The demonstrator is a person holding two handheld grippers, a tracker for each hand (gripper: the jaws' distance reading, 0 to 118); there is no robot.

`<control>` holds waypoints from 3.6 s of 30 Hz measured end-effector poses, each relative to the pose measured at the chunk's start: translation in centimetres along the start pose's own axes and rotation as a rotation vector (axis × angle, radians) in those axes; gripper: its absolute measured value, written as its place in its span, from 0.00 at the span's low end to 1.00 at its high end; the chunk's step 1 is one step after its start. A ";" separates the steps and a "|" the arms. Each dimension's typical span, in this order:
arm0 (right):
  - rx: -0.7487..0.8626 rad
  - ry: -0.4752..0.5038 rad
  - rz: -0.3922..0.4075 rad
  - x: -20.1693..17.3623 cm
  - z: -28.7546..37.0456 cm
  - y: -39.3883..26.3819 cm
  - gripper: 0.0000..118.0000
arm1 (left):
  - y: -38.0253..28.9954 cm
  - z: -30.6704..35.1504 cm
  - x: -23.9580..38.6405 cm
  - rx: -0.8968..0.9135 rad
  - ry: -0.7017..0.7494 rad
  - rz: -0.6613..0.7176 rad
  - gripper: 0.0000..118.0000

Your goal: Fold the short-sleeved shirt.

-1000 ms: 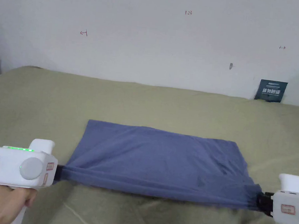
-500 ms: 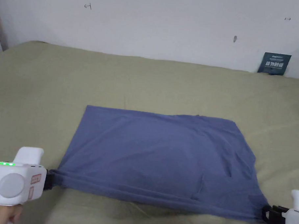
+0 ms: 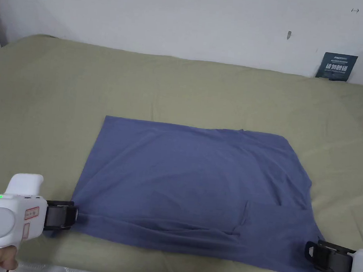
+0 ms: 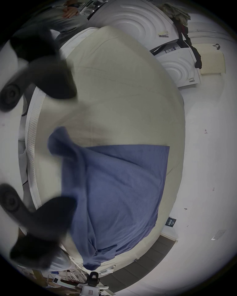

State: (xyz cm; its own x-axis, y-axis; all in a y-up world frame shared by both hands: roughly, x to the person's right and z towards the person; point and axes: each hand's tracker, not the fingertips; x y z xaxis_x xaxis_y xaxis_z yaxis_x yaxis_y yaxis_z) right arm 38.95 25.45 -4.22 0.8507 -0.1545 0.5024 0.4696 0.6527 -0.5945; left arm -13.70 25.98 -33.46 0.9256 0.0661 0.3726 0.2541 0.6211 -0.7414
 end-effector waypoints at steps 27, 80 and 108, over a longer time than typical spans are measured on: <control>0.032 -0.026 0.091 -2.9 1.7 -2.2 0.01 | 0.0 -1.8 -2.3 -0.034 -0.020 0.068 0.96; 0.002 -0.005 0.205 -3.0 -9.2 16.3 0.04 | 15.6 -9.0 1.3 -0.029 -0.060 -0.039 0.07; -0.006 -0.038 0.042 -1.6 -8.9 11.7 0.80 | 11.5 -8.9 0.0 -0.030 0.015 0.014 0.66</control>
State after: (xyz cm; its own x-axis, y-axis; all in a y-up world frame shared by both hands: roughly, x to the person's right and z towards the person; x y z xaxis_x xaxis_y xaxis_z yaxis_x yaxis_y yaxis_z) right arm 45.20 26.73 -17.50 0.8599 -0.0987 0.5007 0.4354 0.6537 -0.6189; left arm -8.29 26.20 -47.00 0.9332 0.0623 0.3539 0.2495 0.5961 -0.7631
